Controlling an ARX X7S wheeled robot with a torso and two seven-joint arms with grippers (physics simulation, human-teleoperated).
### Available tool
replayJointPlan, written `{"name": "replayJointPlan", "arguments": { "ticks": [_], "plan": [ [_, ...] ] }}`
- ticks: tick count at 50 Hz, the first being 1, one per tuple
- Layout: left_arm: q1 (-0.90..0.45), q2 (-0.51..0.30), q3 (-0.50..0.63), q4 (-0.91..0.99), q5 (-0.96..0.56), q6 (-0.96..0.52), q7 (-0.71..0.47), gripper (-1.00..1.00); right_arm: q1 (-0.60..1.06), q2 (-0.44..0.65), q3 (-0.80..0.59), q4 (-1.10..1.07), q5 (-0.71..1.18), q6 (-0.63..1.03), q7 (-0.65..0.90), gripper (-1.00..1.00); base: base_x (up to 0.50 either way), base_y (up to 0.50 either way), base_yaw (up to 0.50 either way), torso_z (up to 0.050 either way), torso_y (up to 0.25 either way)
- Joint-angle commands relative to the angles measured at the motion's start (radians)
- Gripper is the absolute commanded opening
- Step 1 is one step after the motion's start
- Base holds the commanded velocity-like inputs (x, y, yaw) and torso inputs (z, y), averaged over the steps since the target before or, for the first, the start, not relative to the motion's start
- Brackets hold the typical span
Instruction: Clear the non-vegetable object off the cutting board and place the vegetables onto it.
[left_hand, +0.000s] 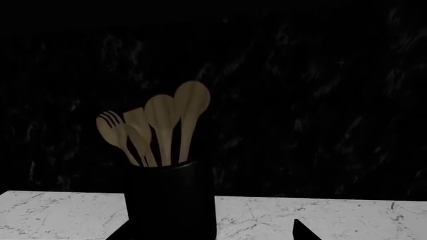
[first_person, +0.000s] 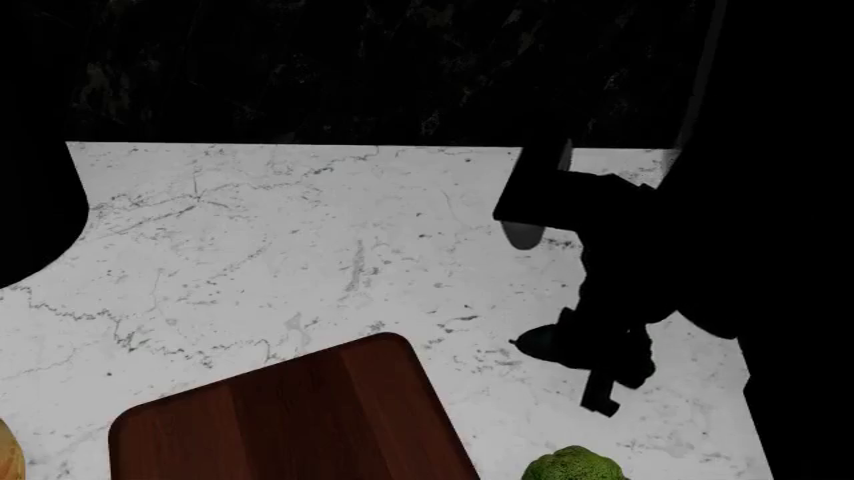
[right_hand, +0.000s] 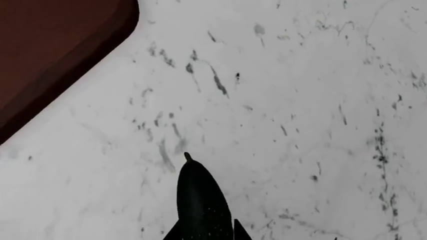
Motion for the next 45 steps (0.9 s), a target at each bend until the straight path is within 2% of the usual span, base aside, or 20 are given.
{"name": "replayJointPlan", "arguments": {
  "ticks": [1, 17, 24, 32, 45],
  "plan": [
    [-0.037, -0.023, -0.04, 0.017, -0.015, 0.018, 0.041, 1.0, 0.073, 0.046, 0.021, -0.197, 0.021, 0.113, -0.001, -1.0, 0.0, 0.0, 0.0, 0.0, 0.0],
    [-0.044, -0.065, -0.068, 0.03, -0.028, 0.036, 0.079, 1.0, 0.209, 0.039, 0.046, -0.275, 0.026, 0.173, -0.015, -1.0, 0.0, 0.0, 0.0, 0.0, 0.0],
    [-0.053, -0.069, -0.078, 0.027, -0.042, 0.029, 0.084, 1.0, 0.239, 0.057, 0.091, -0.436, 0.065, 0.191, 0.031, -1.0, 0.0, 0.0, 0.0, 0.0, 0.0],
    [-0.044, -0.099, -0.086, 0.039, -0.043, 0.037, 0.099, 1.0, 0.25, 0.06, 0.11, -0.562, 0.095, 0.208, 0.049, -1.0, 0.0, 0.0, 0.0, 0.0, 0.0],
    [-0.039, -0.142, -0.104, 0.056, -0.057, 0.041, 0.113, 1.0, 0.238, -0.005, 0.144, -0.583, 0.113, 0.18, 0.062, -1.0, 0.0, 0.0, 0.0, 0.0, 0.0]
  ]
}}
